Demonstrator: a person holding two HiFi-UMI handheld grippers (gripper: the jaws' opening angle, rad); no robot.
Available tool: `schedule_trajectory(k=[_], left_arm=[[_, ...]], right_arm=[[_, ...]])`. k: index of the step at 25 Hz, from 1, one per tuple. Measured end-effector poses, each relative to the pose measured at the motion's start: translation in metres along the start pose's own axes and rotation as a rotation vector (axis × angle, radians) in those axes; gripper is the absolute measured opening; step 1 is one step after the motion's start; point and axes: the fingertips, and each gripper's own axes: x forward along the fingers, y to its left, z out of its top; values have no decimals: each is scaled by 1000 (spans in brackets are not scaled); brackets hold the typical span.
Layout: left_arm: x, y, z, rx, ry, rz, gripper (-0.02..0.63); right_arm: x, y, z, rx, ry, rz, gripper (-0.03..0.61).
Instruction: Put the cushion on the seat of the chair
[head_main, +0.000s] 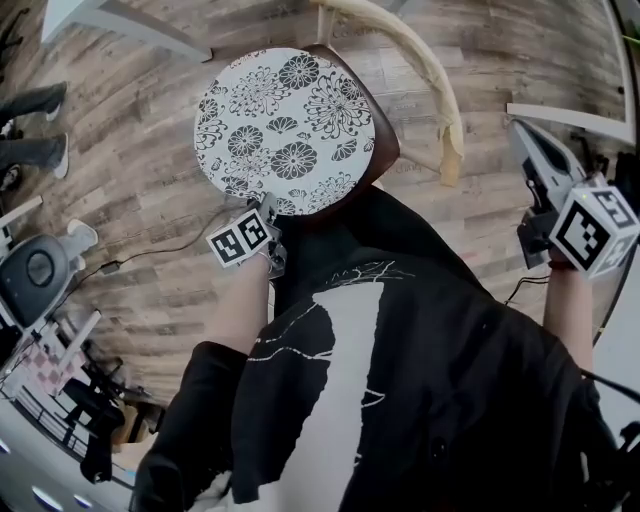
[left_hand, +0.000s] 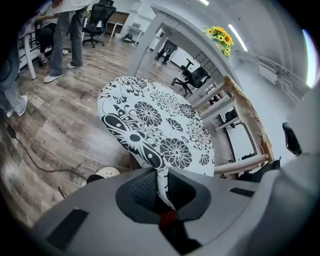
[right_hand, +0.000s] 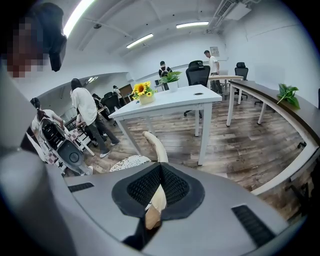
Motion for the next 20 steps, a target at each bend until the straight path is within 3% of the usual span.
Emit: schedule_trajectory(k=[16, 20], left_arm=[[8, 5, -19, 4, 100, 42, 59], [8, 4, -22, 19, 120, 44, 129]], right_arm=[[-15, -4, 10, -29, -2, -27, 15], [-16, -1, 10, -34, -4, -21, 15]])
